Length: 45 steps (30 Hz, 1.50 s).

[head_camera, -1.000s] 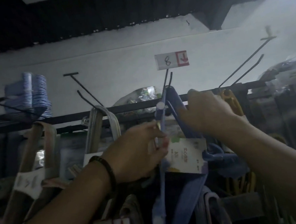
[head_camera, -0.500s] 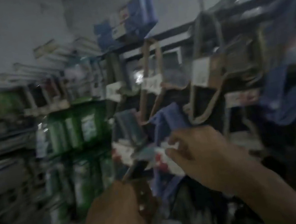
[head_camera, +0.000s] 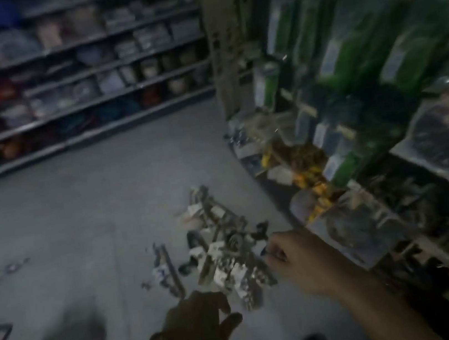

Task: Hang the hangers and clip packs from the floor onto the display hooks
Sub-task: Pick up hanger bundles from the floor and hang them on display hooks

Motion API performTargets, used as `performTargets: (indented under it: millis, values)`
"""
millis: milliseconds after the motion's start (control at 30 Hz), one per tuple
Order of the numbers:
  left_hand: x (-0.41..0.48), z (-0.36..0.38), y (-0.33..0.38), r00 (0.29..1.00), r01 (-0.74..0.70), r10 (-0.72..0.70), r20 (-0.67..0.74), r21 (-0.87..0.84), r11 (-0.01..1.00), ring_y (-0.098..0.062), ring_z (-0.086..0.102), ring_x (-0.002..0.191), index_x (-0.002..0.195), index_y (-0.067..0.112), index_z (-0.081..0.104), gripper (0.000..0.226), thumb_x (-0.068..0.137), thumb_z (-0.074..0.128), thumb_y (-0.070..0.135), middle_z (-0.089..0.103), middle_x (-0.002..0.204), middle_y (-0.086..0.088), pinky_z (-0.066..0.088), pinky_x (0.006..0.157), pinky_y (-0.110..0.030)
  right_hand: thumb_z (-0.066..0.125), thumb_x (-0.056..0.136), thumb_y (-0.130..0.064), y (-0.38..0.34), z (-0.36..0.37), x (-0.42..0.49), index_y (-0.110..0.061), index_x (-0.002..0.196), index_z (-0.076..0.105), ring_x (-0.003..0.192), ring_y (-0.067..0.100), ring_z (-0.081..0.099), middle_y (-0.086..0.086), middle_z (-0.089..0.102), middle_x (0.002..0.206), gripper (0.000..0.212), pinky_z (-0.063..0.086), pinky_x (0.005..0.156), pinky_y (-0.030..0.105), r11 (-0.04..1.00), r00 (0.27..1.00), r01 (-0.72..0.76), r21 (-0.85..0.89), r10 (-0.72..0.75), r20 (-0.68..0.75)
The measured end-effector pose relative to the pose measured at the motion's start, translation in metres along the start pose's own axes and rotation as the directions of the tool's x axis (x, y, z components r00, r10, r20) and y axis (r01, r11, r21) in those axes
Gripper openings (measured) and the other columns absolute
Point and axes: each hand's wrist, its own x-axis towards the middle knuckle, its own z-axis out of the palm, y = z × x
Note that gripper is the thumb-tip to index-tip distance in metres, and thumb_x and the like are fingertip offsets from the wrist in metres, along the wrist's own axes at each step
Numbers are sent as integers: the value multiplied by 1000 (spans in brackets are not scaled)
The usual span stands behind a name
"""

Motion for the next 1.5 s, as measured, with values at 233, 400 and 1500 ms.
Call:
performTargets:
  millis: [233,400,1500]
  values:
    - [93,-10,-84,965,253,-244,101,-88,964,-18,66,116,122,36,66,41,98,51,66,68,128,4,54,102,-38,59,100,-41,36,99,160,-18,91,63,91,23,66,4,68,93,25,53,80,37,998,938,-56,22,45,344]
    - [196,-9,-119,948,305,-278,153,-207,930,-13,68,110,121,34,68,37,100,51,60,71,123,6,55,101,-37,57,101,-42,82,154,274,-18,111,65,100,18,65,2,69,108,27,55,93,40,993,837,-118,13,93,540]
    - [791,300,-445,879,476,-459,125,-272,837,-23,68,74,94,22,71,28,100,47,36,70,80,-2,62,76,-41,45,108,-38,319,642,593,-23,126,65,128,22,54,1,61,133,31,42,109,42,978,982,-106,-178,131,134]
